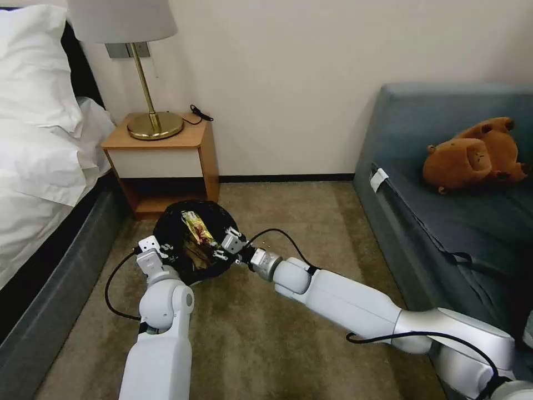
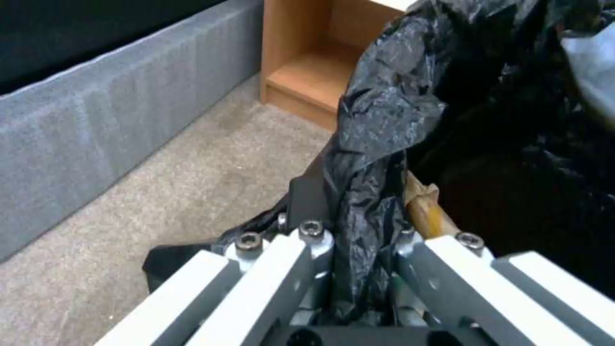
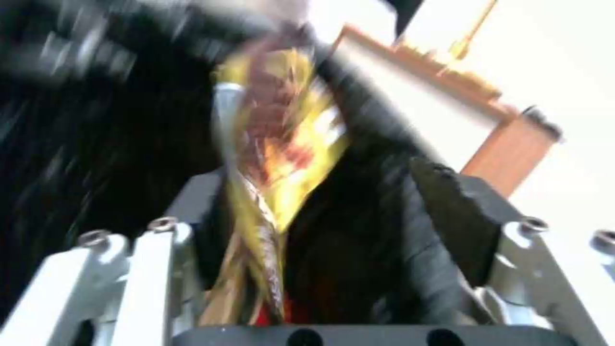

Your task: Pick up the trash bin, then pick up the garbage on the floor and place it into the trash bin.

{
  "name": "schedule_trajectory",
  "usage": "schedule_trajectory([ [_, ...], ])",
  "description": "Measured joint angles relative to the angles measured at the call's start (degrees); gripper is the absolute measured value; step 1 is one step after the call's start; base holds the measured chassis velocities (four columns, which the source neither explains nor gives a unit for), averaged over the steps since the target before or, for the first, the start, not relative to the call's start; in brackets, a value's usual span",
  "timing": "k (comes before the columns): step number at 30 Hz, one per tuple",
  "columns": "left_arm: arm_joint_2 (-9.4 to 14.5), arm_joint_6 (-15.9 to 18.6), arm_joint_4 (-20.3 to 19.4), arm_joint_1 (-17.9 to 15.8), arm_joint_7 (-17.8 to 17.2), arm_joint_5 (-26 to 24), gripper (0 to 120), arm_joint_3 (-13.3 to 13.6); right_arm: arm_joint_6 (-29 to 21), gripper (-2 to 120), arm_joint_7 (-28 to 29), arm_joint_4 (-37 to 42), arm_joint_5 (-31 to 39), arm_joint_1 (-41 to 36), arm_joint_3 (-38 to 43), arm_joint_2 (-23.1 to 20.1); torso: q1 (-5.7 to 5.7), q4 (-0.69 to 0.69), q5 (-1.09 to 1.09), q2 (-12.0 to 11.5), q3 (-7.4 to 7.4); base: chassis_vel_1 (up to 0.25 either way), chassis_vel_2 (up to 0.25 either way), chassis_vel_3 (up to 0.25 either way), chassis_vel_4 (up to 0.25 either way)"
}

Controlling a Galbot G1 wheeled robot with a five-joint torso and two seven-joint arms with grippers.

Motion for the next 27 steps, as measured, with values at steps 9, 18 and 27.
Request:
schedule_trajectory([
  [9,0.0,0.0,0.5,-0.2,0.0,0.0,2,-0.2,-1.4,98,-0.1,7.9,0.4,-5.0,8.5,-5.2,0.00,-0.05,-0.01,0.0,-0.01,0.000,0.000,0.000,0.000],
  [18,0.0,-0.5,0.3,0.0,-0.1,-0.4,2,-0.3,-1.5,100,1.1,5.9,-0.5,-6.4,11.6,-1.8,0.00,0.00,0.00,0.0,0.00,0.000,0.000,0.000,0.000],
  [27,0.0,-0.6,0.7,-0.6,-0.2,-2.1,2,-1.2,-2.4,100,1.7,11.9,-1.0,-12.5,28.3,-3.6,0.00,-0.02,0.01,0.0,0.00,0.000,0.000,0.000,0.000],
])
